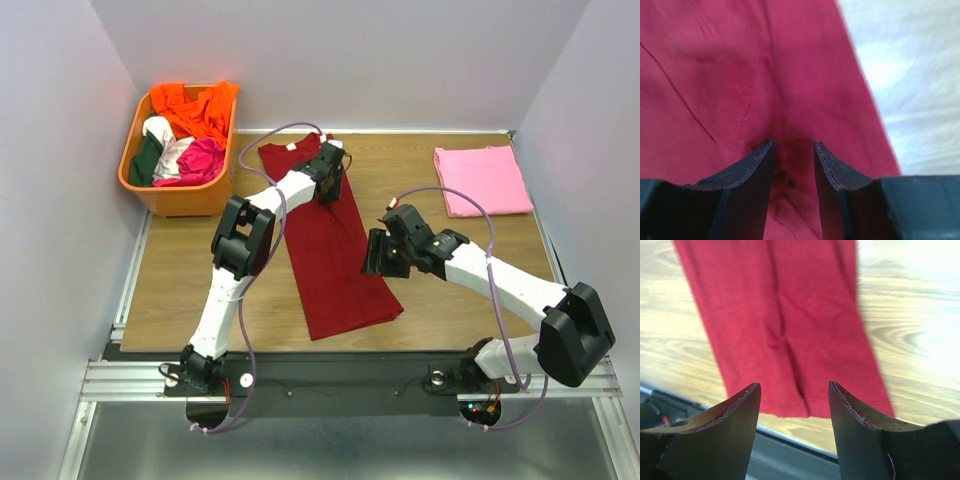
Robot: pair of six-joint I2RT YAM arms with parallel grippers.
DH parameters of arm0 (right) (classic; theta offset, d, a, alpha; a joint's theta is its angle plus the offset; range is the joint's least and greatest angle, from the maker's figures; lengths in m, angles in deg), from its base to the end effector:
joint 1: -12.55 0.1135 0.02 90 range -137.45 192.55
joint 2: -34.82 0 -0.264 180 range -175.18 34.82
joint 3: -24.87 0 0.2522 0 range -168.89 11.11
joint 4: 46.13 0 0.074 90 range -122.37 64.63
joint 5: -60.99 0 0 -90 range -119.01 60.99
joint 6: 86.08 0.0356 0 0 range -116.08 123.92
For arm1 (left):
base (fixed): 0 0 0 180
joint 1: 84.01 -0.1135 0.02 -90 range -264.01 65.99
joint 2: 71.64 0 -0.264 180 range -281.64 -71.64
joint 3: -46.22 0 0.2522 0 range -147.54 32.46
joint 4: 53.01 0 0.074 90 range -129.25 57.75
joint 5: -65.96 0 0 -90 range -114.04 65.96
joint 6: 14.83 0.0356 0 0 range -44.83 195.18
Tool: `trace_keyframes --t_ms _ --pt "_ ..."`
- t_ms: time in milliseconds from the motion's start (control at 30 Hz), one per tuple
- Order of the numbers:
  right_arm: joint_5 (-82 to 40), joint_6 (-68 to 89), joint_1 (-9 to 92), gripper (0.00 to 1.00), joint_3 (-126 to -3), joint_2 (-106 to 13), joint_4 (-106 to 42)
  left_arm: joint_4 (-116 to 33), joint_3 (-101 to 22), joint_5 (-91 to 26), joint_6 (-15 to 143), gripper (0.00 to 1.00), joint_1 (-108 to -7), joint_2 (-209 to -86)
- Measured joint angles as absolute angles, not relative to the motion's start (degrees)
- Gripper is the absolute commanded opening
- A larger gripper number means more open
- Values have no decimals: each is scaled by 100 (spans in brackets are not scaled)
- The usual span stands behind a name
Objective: Fold and stack the t-shirts
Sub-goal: Fold the tshirt
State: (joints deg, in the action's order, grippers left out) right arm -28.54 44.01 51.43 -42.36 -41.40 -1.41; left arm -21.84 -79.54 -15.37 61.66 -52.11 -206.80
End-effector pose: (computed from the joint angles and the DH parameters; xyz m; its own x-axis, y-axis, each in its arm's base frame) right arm 0.2108 0.1704 0.2422 -0.8867 0.1123 -0.4485 -0.0790 0.9190 0.3862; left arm 0.4604 -0.2802 0.1874 -0.6362 0.1240 -0.7615 0.2844 0.9552 -0.0821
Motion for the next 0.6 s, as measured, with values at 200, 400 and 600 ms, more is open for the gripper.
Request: trace_keyframes --t_ms 200,400,600 --pt "-3077 4146 4900 56 -4140 -4079 -89 -2311 -6470 -1653 5737 49 -5056 -19545" --pt "-3012 3673 4082 53 -4523 -4409 -12 -2569 -4872 -1629 5160 53 -4544 -17030" --pt "-2513 3278 3621 42 -5194 -5235 -165 -2787 -3391 -1741 4408 45 -3814 -15736"
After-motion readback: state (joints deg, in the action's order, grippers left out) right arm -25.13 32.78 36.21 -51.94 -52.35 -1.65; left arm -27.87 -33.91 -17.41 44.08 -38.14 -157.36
